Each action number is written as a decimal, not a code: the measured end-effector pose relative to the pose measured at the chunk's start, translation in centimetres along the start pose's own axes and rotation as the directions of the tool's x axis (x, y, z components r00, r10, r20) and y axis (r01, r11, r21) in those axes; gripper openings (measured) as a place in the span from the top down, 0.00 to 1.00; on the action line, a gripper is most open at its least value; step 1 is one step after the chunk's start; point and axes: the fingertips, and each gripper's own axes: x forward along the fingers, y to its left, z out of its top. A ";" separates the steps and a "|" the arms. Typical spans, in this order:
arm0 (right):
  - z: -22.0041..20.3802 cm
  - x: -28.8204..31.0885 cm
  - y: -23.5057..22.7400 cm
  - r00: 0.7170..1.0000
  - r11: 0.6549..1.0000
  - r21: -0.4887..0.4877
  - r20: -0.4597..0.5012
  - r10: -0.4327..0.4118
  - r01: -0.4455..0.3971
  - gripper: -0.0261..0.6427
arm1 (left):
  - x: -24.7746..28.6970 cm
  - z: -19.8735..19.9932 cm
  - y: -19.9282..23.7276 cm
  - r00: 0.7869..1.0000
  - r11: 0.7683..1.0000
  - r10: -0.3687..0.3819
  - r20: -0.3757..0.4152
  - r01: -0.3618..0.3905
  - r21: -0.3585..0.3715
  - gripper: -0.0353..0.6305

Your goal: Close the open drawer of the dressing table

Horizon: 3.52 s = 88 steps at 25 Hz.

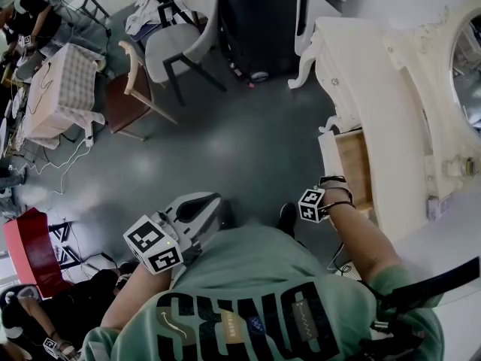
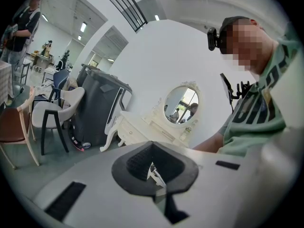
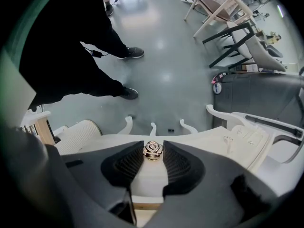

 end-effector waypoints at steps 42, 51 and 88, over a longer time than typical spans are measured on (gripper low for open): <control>-5.8 3.2 -0.9 0.999 0.996 0.090 -0.029 0.028 -0.025 0.77 | 3.7 0.7 -1.4 0.999 0.999 -0.027 -0.045 0.028 0.017 0.95; -6.5 3.5 -1.1 0.999 0.994 0.104 -0.034 0.023 -0.019 0.77 | 3.8 0.4 -1.6 0.998 0.999 -0.028 -0.052 0.029 0.018 0.95; -10.5 6.1 -1.6 0.995 0.988 0.154 -0.098 0.035 -0.020 0.77 | 4.4 -0.3 -2.4 0.996 0.999 -0.029 -0.079 0.030 0.024 0.95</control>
